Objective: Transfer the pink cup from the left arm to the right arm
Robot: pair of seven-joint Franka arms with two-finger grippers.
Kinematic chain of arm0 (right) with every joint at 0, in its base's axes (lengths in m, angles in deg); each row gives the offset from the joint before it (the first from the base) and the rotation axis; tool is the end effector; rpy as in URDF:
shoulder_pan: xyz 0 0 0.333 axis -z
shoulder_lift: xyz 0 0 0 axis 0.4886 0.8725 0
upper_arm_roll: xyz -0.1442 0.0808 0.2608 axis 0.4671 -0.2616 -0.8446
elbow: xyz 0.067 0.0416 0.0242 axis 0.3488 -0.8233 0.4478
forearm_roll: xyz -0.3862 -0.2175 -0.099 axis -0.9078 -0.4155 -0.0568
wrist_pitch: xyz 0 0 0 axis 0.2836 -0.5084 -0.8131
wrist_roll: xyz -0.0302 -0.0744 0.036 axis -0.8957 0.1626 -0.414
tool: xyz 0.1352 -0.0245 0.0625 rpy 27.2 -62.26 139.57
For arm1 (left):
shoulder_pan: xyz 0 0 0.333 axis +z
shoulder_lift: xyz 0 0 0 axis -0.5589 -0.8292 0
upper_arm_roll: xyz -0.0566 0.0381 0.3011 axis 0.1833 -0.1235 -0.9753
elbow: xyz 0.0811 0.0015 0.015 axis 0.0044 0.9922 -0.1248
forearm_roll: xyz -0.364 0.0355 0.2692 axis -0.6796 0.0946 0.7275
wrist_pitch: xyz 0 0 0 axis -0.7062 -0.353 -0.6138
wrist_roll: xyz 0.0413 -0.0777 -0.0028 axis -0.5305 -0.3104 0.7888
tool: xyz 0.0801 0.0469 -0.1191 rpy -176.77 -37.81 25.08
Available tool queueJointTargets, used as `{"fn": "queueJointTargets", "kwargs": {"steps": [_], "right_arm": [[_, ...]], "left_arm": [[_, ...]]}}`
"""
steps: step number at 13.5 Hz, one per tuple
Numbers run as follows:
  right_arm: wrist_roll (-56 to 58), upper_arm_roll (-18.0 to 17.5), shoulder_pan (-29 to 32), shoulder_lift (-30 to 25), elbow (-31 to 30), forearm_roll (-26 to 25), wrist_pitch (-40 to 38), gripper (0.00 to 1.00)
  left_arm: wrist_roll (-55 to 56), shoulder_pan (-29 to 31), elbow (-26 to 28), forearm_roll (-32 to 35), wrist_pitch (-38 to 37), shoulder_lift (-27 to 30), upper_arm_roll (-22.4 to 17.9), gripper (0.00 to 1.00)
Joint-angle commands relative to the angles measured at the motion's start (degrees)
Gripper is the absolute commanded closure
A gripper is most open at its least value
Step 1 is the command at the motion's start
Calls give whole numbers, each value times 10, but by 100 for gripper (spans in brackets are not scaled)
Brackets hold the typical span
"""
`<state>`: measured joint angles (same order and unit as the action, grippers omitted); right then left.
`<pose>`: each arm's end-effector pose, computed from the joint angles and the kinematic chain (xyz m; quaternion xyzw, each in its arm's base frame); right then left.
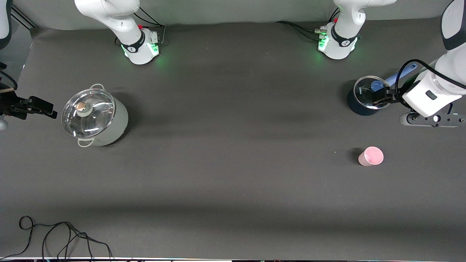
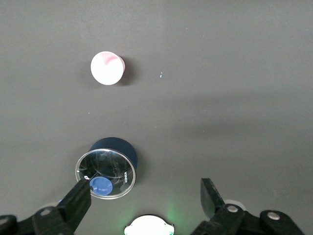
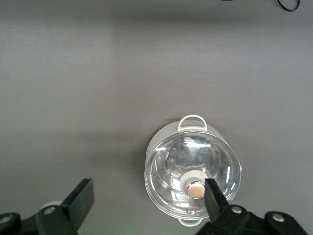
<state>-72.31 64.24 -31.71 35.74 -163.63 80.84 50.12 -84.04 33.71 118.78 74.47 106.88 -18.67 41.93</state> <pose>0.6288 -0.0541 0.5448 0.9997 -0.0044 -0.0234 0.0048 0.6165 -0.0799 0.5308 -0.9953 0.0262 0.0927 0.0082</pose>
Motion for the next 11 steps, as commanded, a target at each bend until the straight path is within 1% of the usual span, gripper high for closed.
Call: {"fn": "queueJointTargets", "kwargs": {"steps": [1, 8, 11], "right_arm": [[-11, 3, -4, -6, 0, 7, -2, 0], [-14, -2, -4, -6, 4, 7, 0, 0], [-17, -1, -4, -7, 4, 25, 1, 0]], "left_arm": [[-9, 1, 8, -5, 5, 7, -3, 0], [-9, 1, 8, -5, 6, 7, -3, 0], [-9, 1, 8, -5, 6, 7, -3, 0]]}}
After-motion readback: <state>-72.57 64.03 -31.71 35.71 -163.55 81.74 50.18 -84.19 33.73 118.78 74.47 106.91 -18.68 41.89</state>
